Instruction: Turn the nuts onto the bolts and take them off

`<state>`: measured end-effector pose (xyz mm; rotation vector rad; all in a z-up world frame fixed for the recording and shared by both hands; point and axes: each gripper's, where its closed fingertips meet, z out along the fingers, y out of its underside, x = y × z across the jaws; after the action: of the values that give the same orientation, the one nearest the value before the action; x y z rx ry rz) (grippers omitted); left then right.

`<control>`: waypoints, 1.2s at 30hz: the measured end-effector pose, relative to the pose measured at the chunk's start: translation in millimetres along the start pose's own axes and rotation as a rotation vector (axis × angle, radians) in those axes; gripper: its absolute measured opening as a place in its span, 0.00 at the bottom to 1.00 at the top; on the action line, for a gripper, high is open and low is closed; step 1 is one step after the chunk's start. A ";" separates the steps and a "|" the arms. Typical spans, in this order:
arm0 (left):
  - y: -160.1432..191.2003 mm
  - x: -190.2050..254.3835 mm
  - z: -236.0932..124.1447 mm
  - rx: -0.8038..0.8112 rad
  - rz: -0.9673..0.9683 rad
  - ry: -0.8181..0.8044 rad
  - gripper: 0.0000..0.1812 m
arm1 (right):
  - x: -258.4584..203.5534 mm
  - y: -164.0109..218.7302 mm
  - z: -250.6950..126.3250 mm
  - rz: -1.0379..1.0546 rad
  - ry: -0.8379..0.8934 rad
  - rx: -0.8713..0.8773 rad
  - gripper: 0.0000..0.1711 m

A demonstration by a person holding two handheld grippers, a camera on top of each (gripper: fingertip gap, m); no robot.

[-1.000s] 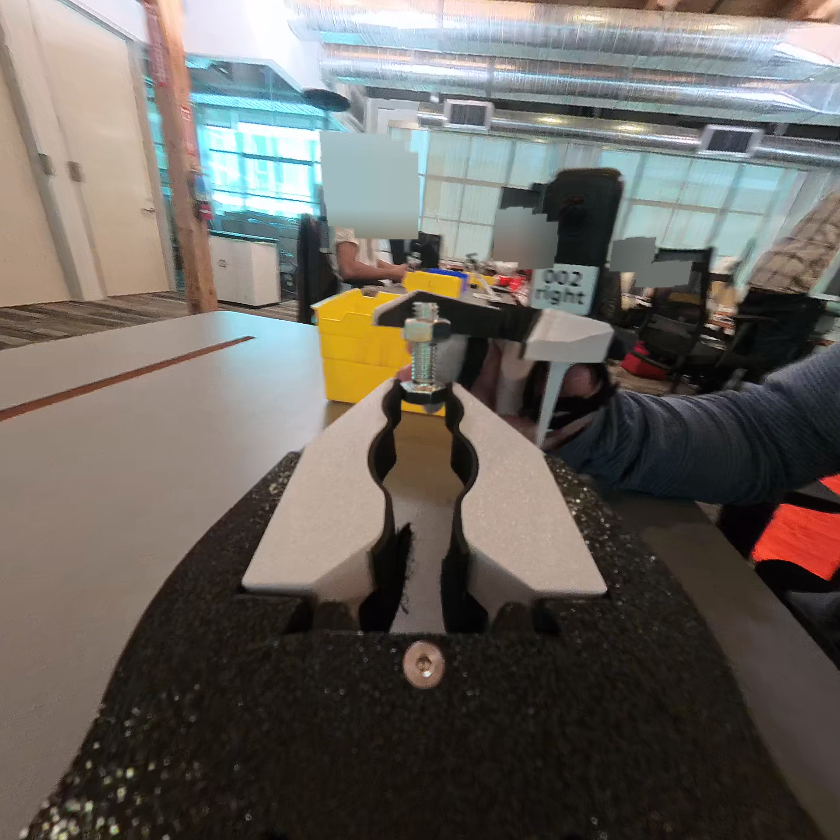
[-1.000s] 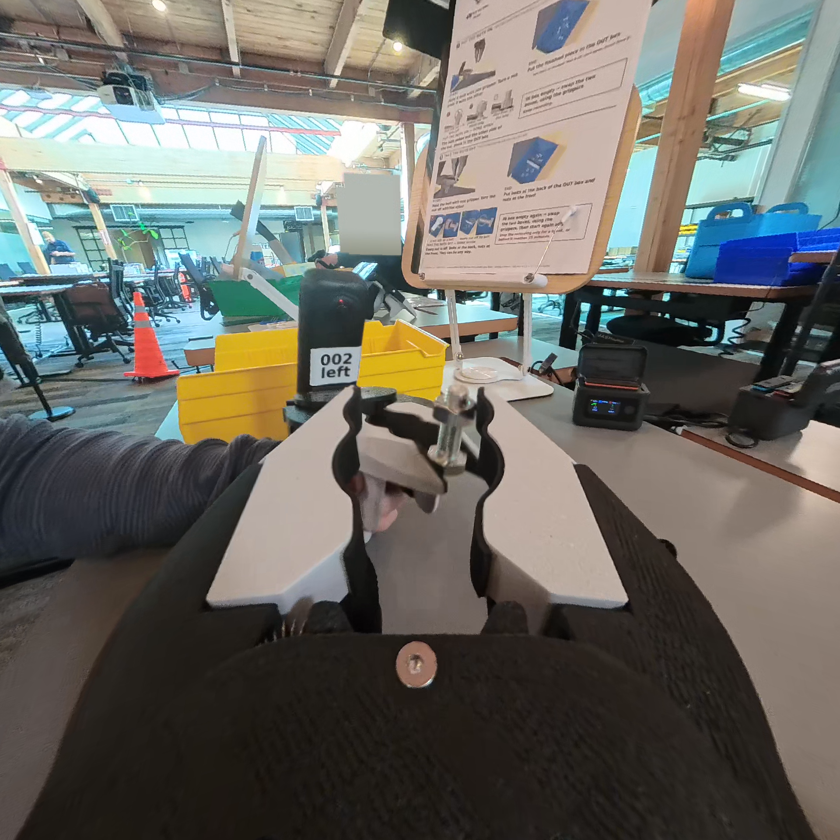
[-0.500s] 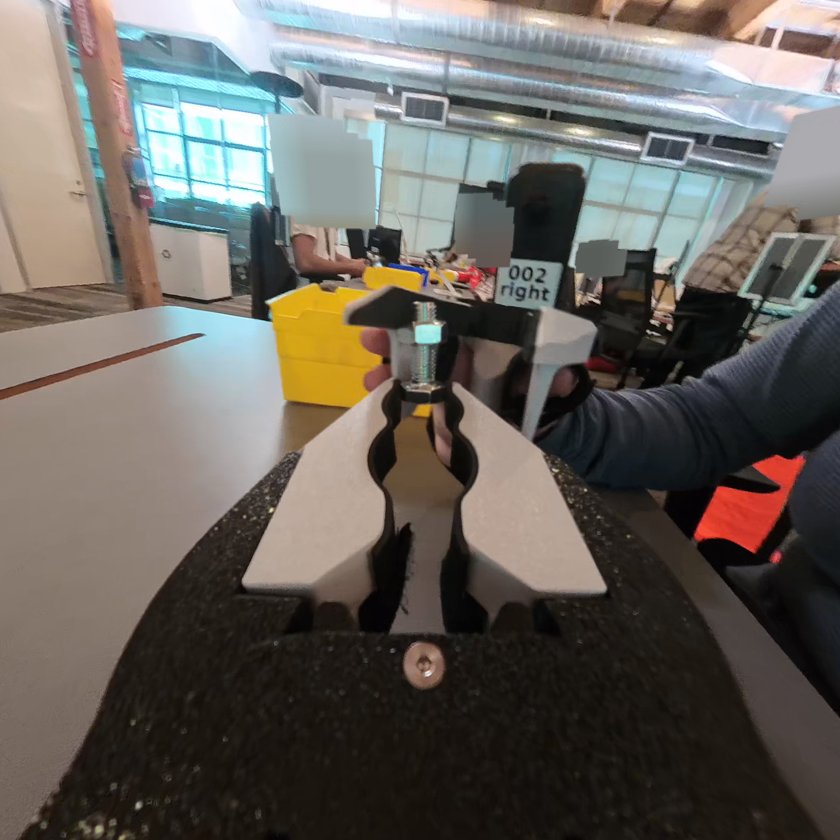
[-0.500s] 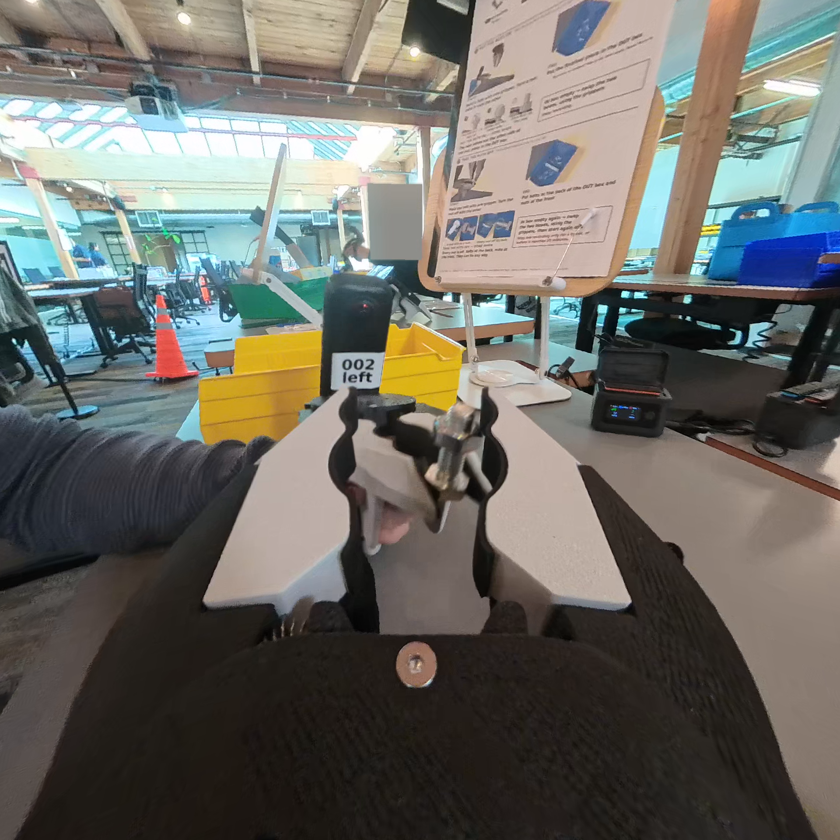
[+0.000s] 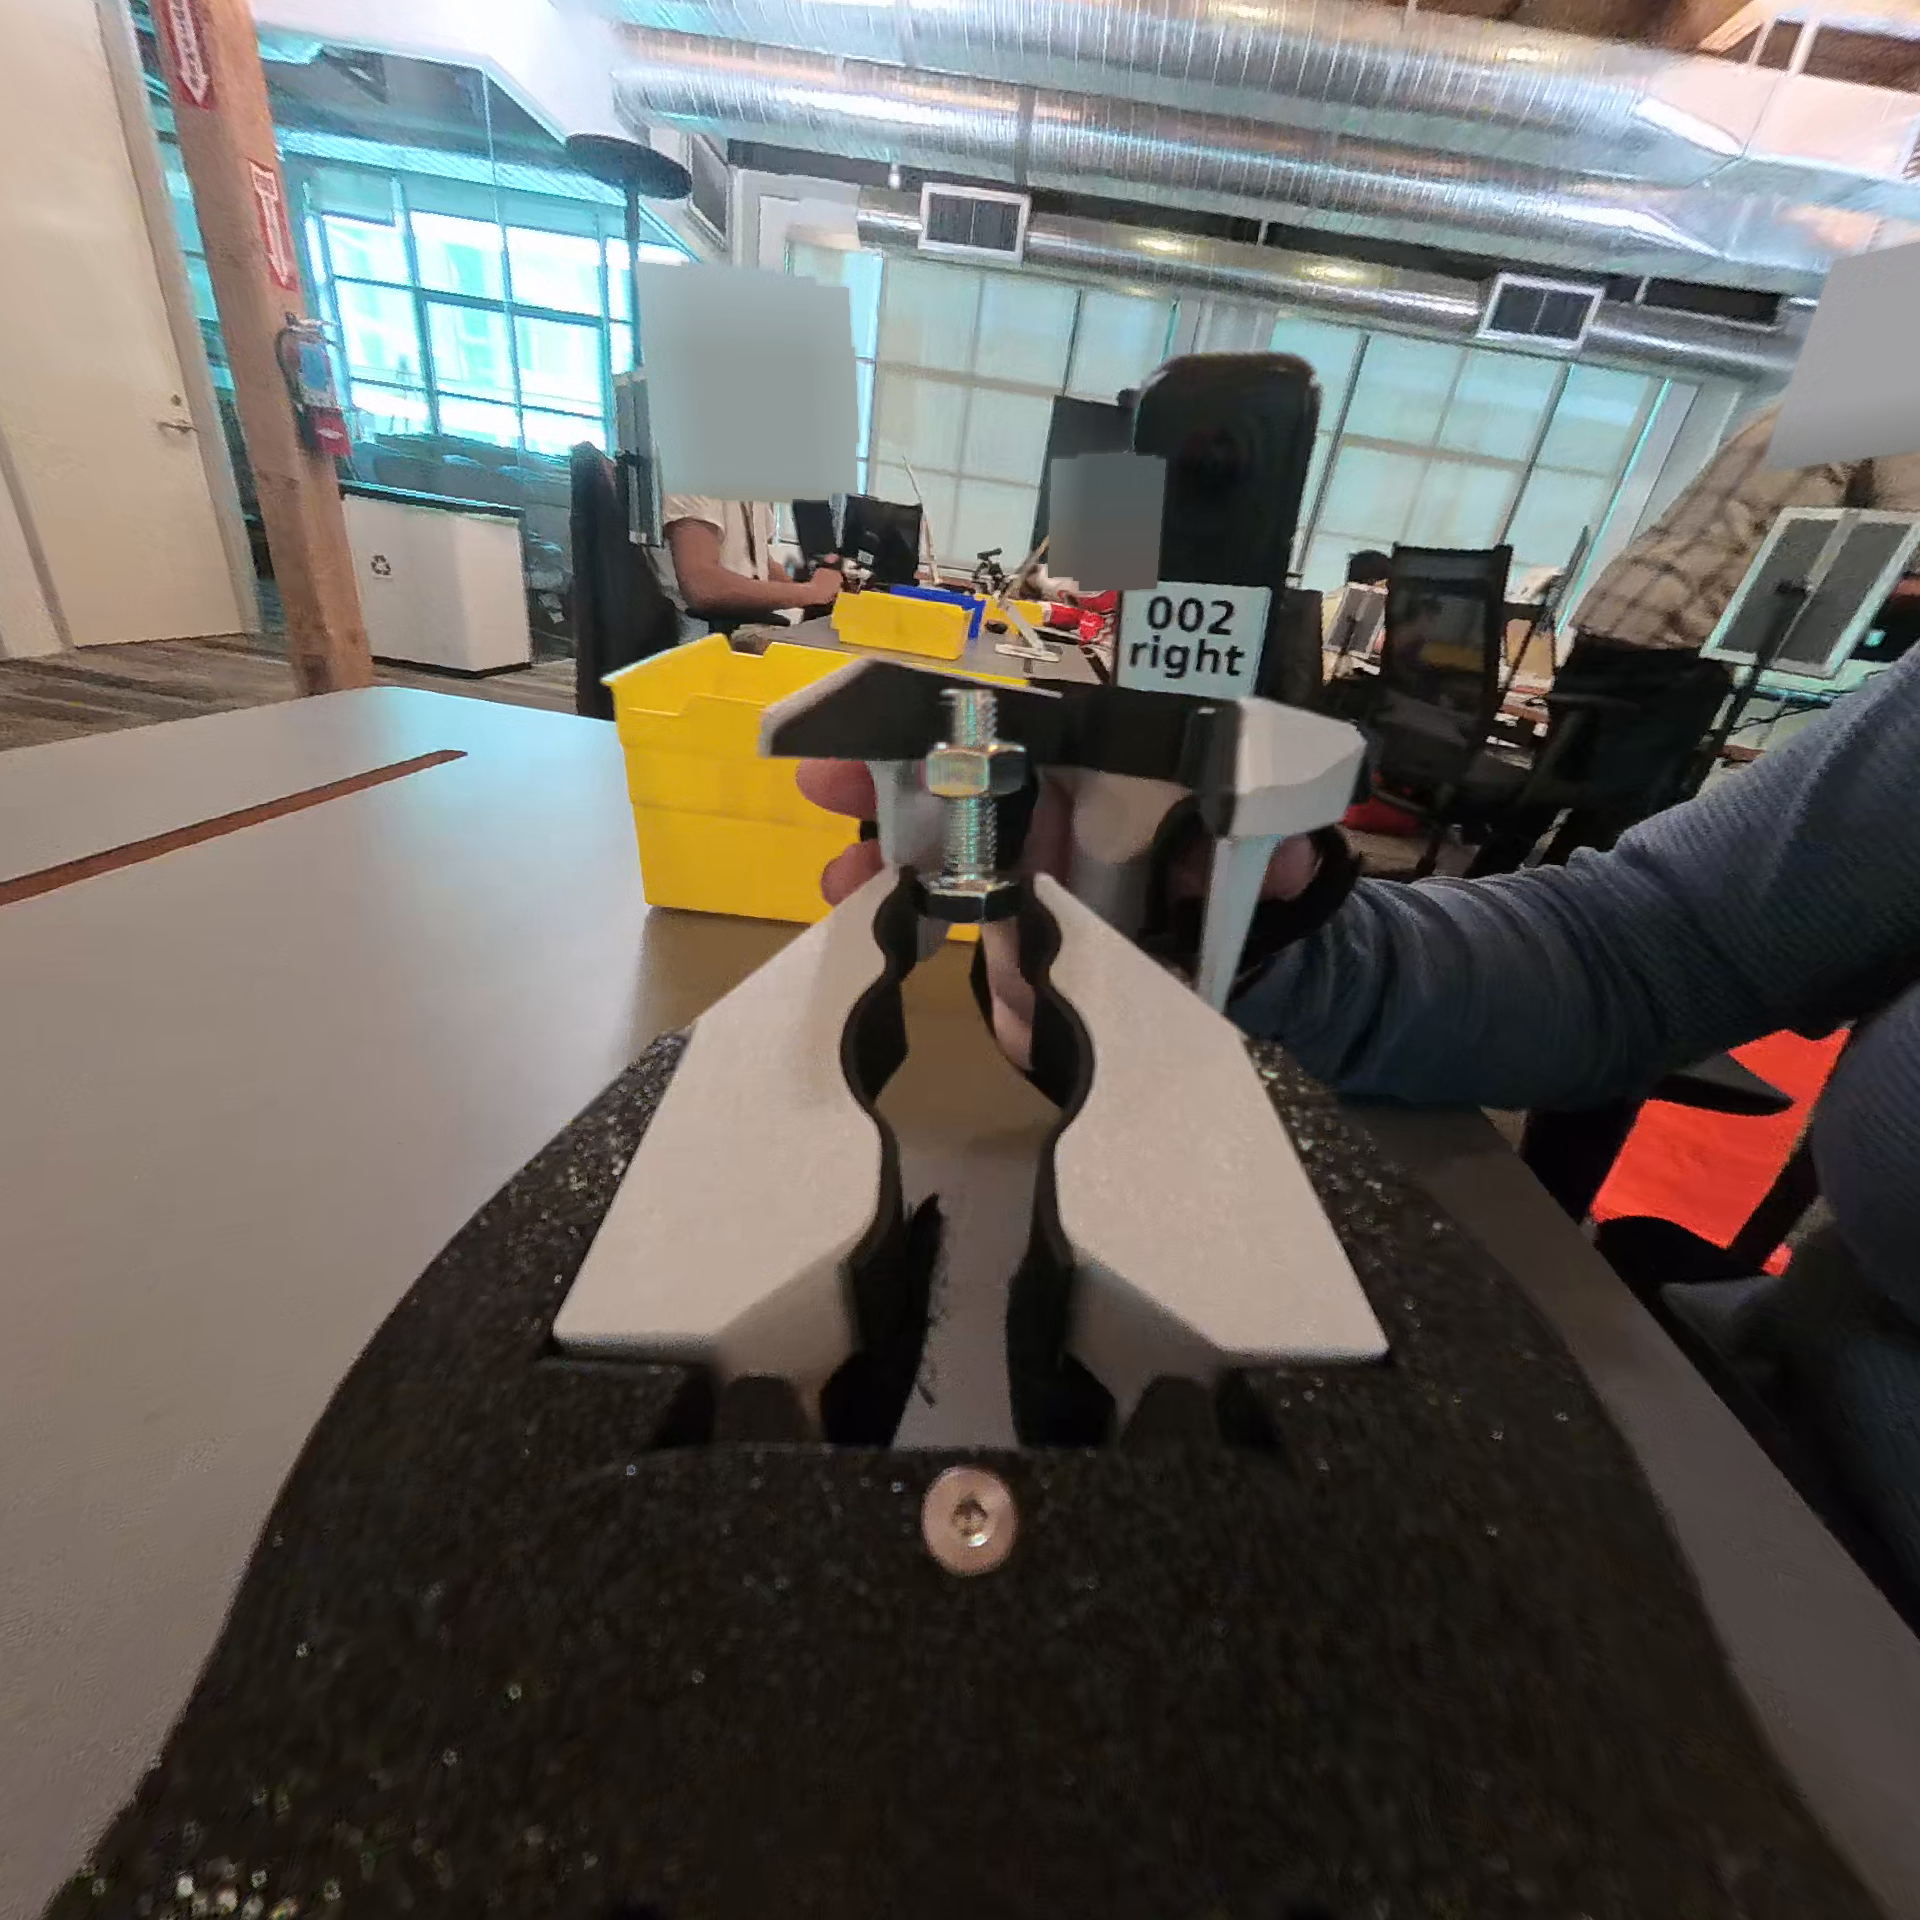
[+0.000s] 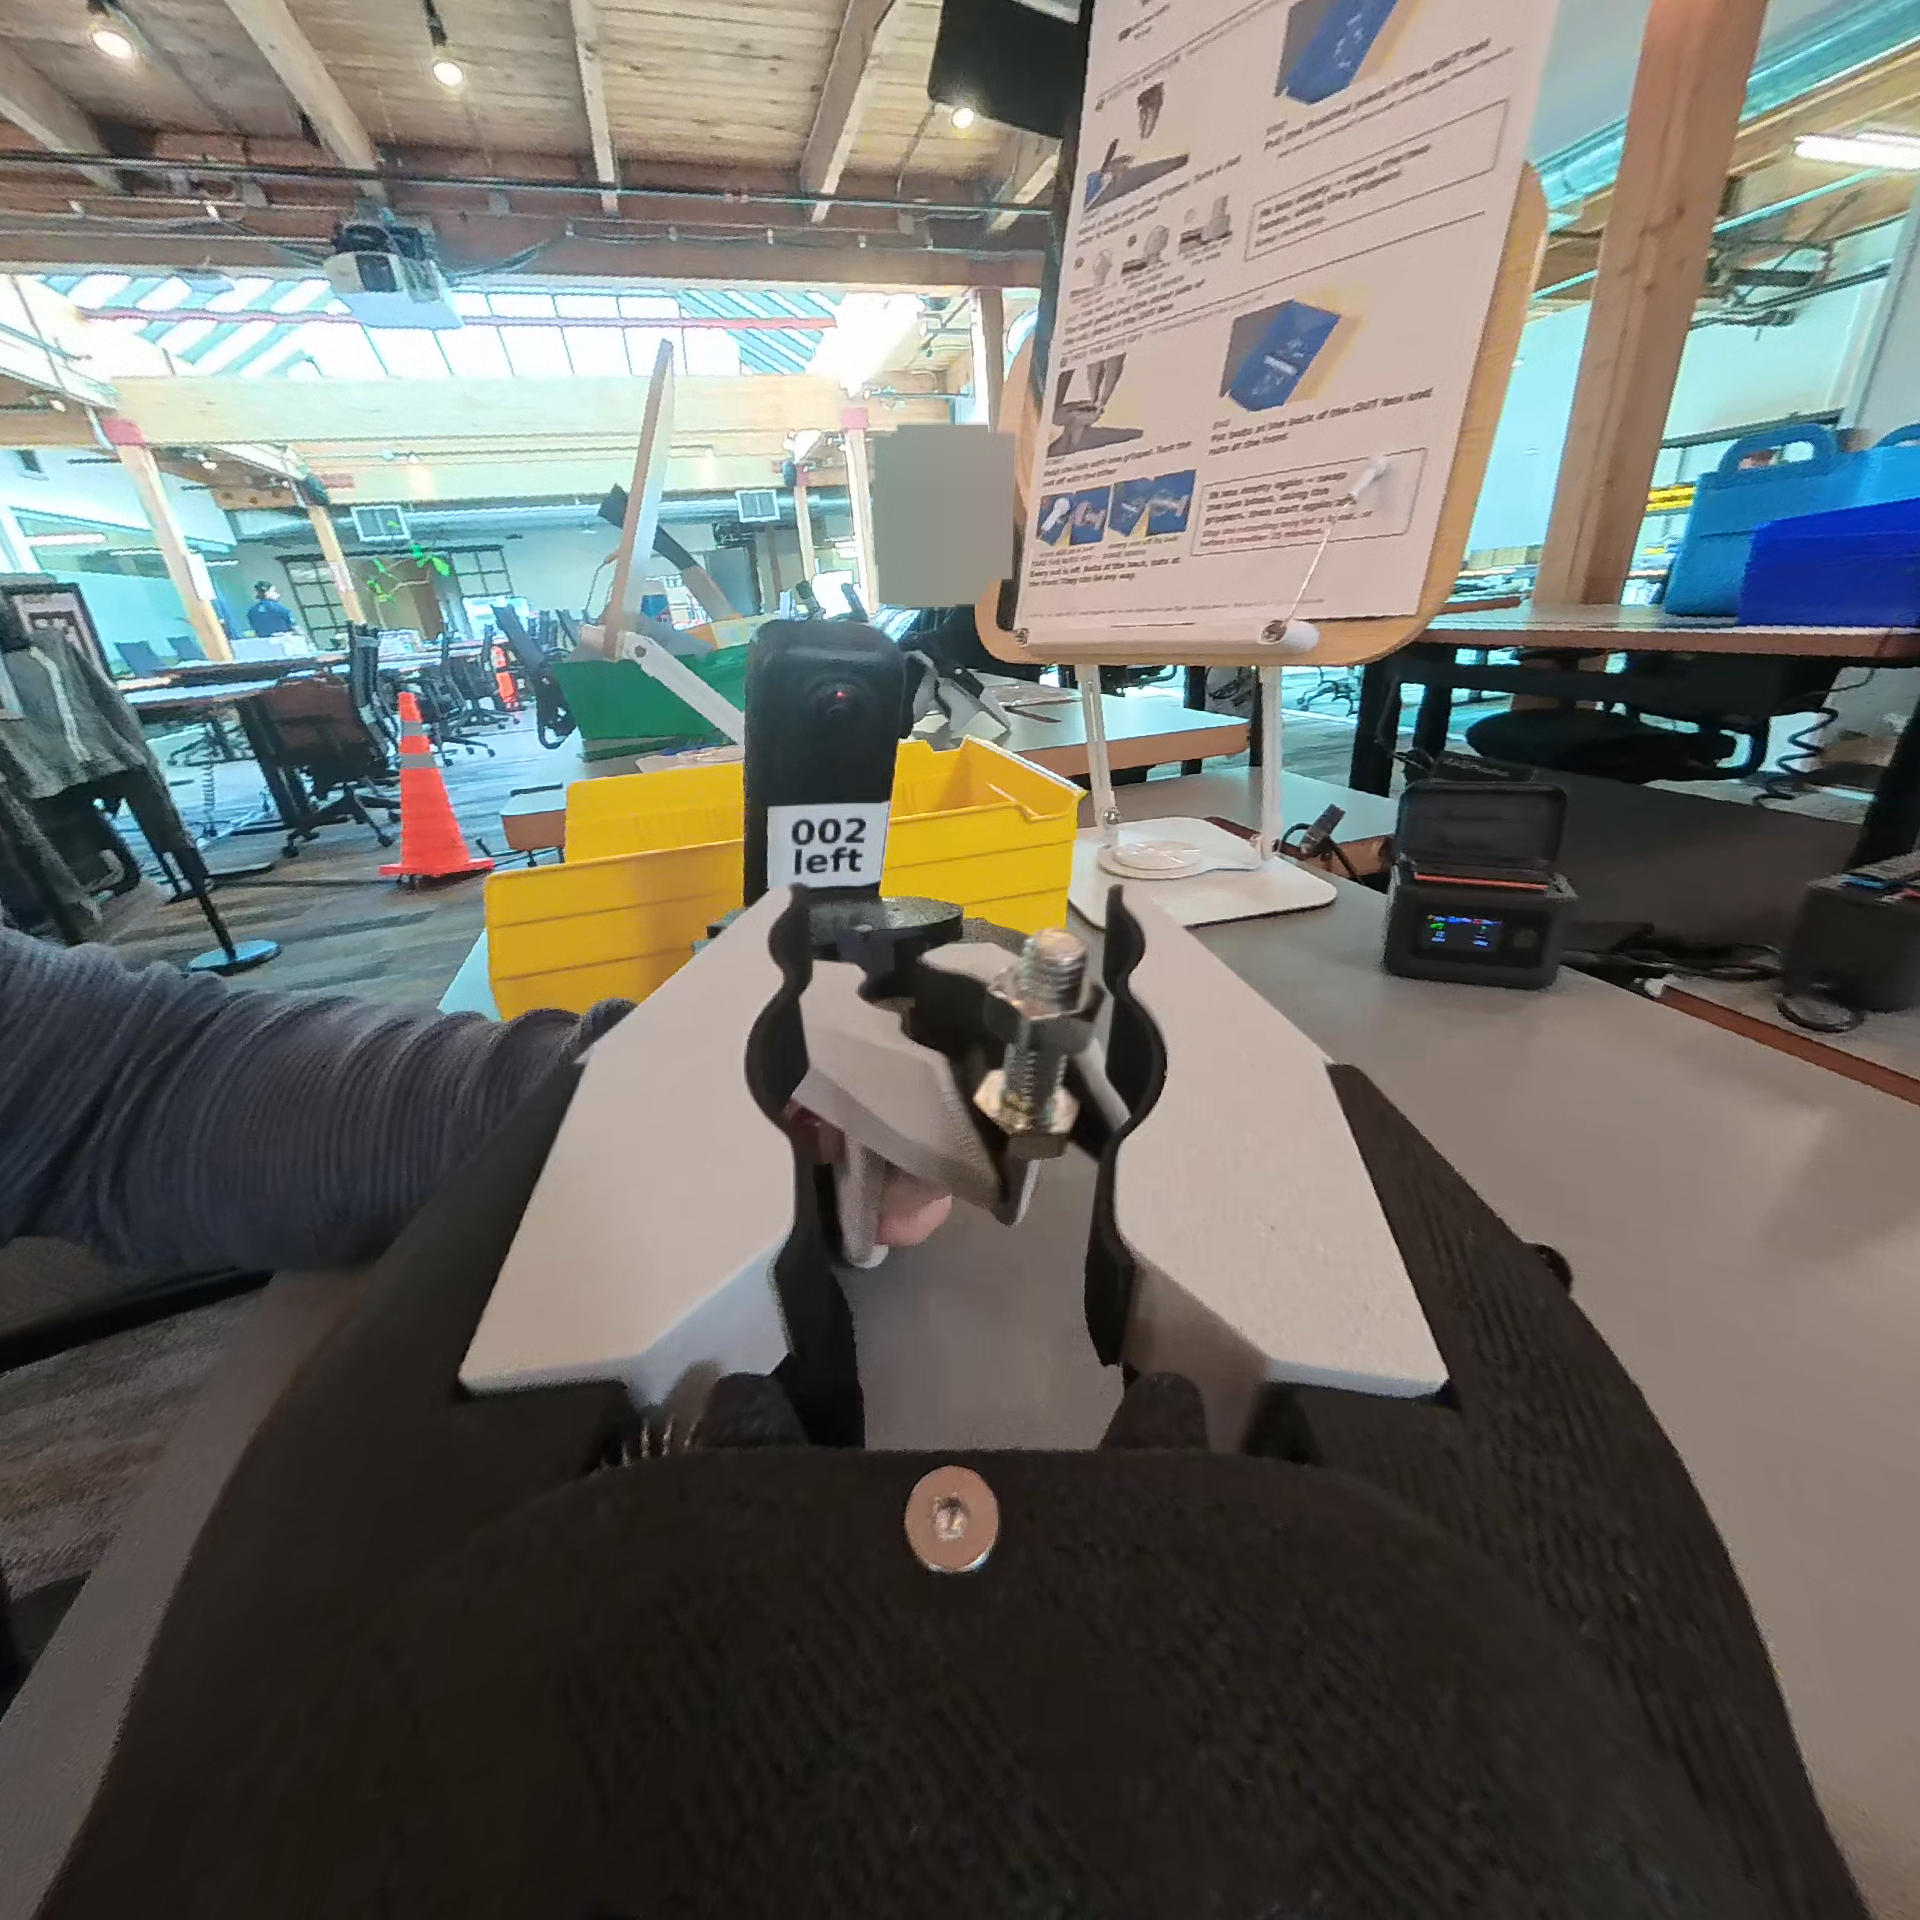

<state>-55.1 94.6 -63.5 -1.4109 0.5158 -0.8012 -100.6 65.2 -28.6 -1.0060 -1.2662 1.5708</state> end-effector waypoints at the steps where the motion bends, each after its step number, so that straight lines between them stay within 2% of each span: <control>1: -1.6 -4.0 -1.8 0.008 0.004 -0.025 0.09 | -0.2 0.6 0.6 -0.001 0.001 -0.005 0.34; 4: -11.4 -24.4 -13.4 0.061 0.011 -0.149 0.09 | 6.8 -2.6 -2.1 0.007 0.030 0.010 0.35; 6: -17.5 -34.5 -21.9 0.098 -0.021 -0.190 0.09 | 10.9 -4.4 -5.7 0.030 0.026 0.020 0.31; 10: -18.3 -25.2 -19.6 0.108 -0.051 -0.107 0.09 | 17.6 -3.2 -6.5 0.058 0.051 0.030 0.31; 13: -8.7 -5.9 -7.0 0.046 -0.033 -0.009 0.09 | 13.3 -0.2 -4.0 0.047 0.037 0.015 0.32; 16: -0.6 -3.8 -1.5 0.005 -0.047 -0.001 0.09 | 8.2 2.2 -1.8 0.032 0.019 0.000 0.32; 20: -11.0 -33.0 -18.2 0.069 -0.053 -0.161 0.09 | 13.1 0.8 -3.4 0.029 0.043 0.003 0.34; 21: -15.6 -41.5 -24.9 0.097 -0.066 -0.206 0.09 | 13.5 0.2 -5.0 0.032 0.035 0.002 0.29; 22: -19.0 -45.0 -29.8 0.117 -0.082 -0.214 0.09 | 15.3 0.5 -5.7 0.038 0.039 -0.002 0.29; 25: -21.0 -36.7 -27.8 0.127 -0.122 -0.134 0.09 | 20.7 2.7 -5.8 0.034 0.070 -0.009 0.30; 30: 2.4 -6.0 -2.2 -0.021 -0.057 -0.008 0.09 | 15.1 4.4 -3.2 0.042 0.045 -0.014 0.31; 33: 1.5 -8.9 -0.4 -0.020 -0.030 -0.056 0.09 | 11.9 7.9 -1.9 0.032 0.029 -0.034 0.30; 36: -8.4 -34.7 -16.5 0.037 -0.028 -0.207 0.09 | 17.4 5.9 -3.5 0.038 0.054 -0.022 0.31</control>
<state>-91.2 110.0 -62.1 -1.4504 0.3212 -0.6740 -103.4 82.0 -36.2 -1.0852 -1.2363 1.5515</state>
